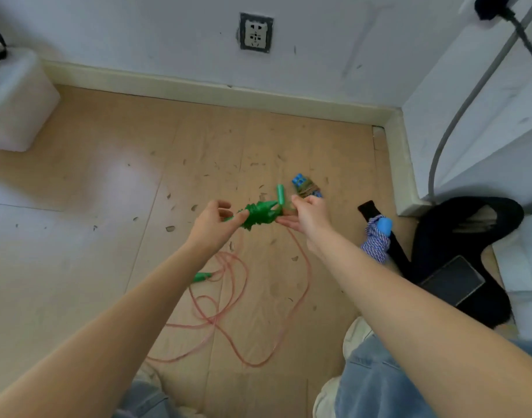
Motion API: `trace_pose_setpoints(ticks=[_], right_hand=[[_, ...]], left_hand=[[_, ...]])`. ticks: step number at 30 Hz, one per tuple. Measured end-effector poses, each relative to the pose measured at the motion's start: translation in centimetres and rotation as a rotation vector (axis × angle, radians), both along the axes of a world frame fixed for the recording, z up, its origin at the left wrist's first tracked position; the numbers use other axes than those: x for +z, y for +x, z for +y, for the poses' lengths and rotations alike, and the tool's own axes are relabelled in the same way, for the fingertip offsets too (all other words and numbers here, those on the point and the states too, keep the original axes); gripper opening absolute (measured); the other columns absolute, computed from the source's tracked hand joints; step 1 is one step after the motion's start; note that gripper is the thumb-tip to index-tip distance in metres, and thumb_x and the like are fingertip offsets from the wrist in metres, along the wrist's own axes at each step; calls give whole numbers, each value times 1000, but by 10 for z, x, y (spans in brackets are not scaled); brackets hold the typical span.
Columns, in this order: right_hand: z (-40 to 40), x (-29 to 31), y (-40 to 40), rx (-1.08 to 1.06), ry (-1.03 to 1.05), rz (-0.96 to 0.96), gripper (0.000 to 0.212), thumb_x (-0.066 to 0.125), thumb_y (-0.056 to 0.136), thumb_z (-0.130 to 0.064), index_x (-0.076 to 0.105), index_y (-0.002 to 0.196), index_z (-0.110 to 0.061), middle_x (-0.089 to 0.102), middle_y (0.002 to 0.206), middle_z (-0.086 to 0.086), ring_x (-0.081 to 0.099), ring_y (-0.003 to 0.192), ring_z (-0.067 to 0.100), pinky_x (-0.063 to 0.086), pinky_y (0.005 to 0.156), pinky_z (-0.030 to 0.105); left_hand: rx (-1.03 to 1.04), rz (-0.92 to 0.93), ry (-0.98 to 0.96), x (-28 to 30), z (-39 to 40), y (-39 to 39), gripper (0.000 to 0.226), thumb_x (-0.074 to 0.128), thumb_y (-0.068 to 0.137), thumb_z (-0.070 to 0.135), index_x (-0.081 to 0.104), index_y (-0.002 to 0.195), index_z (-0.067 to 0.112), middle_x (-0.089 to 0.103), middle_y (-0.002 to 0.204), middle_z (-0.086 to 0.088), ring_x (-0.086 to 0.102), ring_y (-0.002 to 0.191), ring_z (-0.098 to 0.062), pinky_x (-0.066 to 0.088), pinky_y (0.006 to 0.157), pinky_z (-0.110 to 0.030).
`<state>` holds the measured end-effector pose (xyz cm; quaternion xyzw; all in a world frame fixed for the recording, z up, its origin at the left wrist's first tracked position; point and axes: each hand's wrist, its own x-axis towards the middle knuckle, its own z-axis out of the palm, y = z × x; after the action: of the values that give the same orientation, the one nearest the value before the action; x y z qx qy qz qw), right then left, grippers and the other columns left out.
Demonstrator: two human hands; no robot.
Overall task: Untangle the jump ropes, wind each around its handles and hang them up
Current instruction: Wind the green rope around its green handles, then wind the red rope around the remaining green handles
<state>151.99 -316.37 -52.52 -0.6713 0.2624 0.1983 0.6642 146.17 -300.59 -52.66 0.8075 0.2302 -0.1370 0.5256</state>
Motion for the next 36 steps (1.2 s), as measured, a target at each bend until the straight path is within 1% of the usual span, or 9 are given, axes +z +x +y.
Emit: trace_pose_setpoints(ticks=[4, 10, 14, 18, 23, 26, 29, 33, 36], right_hand=[[11, -47, 19, -210, 127, 45, 19, 47, 95, -13, 45, 76, -12, 61, 105, 22, 64, 93, 33, 53, 87, 44], [13, -82, 51, -323, 374, 63, 8, 45, 96, -8, 48, 88, -8, 58, 95, 10, 65, 76, 21, 56, 75, 32], [20, -107, 52, 12, -88, 64, 27, 44, 92, 0, 48, 117, -10, 58, 92, 4, 63, 73, 18, 56, 73, 34], [14, -129, 39, 393, -728, -189, 53, 48, 86, 3, 42, 132, -21, 45, 110, 2, 45, 104, 19, 42, 84, 31], [9, -144, 32, 695, -1055, -207, 36, 54, 88, -9, 50, 123, -11, 32, 135, 14, 31, 122, 30, 35, 97, 36], [8, -144, 27, 772, -1092, -261, 29, 54, 90, -12, 54, 118, -4, 41, 128, 15, 40, 117, 29, 40, 93, 35], [6, -133, 14, 600, -969, -228, 23, 60, 86, -12, 52, 106, -3, 53, 113, 13, 55, 100, 27, 44, 78, 33], [9, -100, -5, 395, -401, -8, 23, 56, 90, -7, 40, 106, -8, 64, 97, 16, 61, 49, 11, 53, 48, 24], [9, -61, -10, 390, -146, 35, 26, 47, 95, -11, 43, 118, 0, 65, 106, 21, 59, 56, 13, 47, 47, 19]], left_hand=[[22, -33, 38, -41, 0, 14, 32, 57, 90, 24, 49, 118, 11, 56, 105, 1, 54, 98, -14, 42, 81, -25], [-29, 70, 162, -83, 7, 25, 24, 51, 90, 12, 51, 114, 10, 57, 100, 0, 55, 93, -17, 42, 76, -27], [-331, 246, 362, -104, 17, 0, 25, 54, 89, 21, 55, 111, 9, 60, 107, -7, 57, 99, -24, 47, 85, -34], [-669, 410, 719, -116, 25, -20, 45, 48, 91, 34, 41, 126, 7, 46, 124, -12, 44, 116, -30, 41, 93, -39], [-830, 426, 922, -130, 35, -28, 48, 45, 93, 10, 26, 137, 7, 39, 131, -13, 39, 120, -29, 44, 95, -34], [-774, 337, 795, -128, 35, -19, 28, 36, 96, 15, 46, 122, 8, 53, 115, -13, 51, 104, -29, 44, 79, -33], [-388, 220, 416, -116, 29, -11, 21, 38, 97, 20, 51, 97, 3, 61, 86, -12, 56, 79, -25, 40, 69, -31], [-110, 167, -39, -84, 19, 3, 11, 43, 96, 16, 50, 87, 15, 46, 57, -2, 48, 47, -9, 49, 61, -29], [-176, 116, -104, -46, 18, 11, 16, 47, 95, 20, 57, 83, 21, 45, 61, -1, 44, 53, -10, 52, 60, -26]])
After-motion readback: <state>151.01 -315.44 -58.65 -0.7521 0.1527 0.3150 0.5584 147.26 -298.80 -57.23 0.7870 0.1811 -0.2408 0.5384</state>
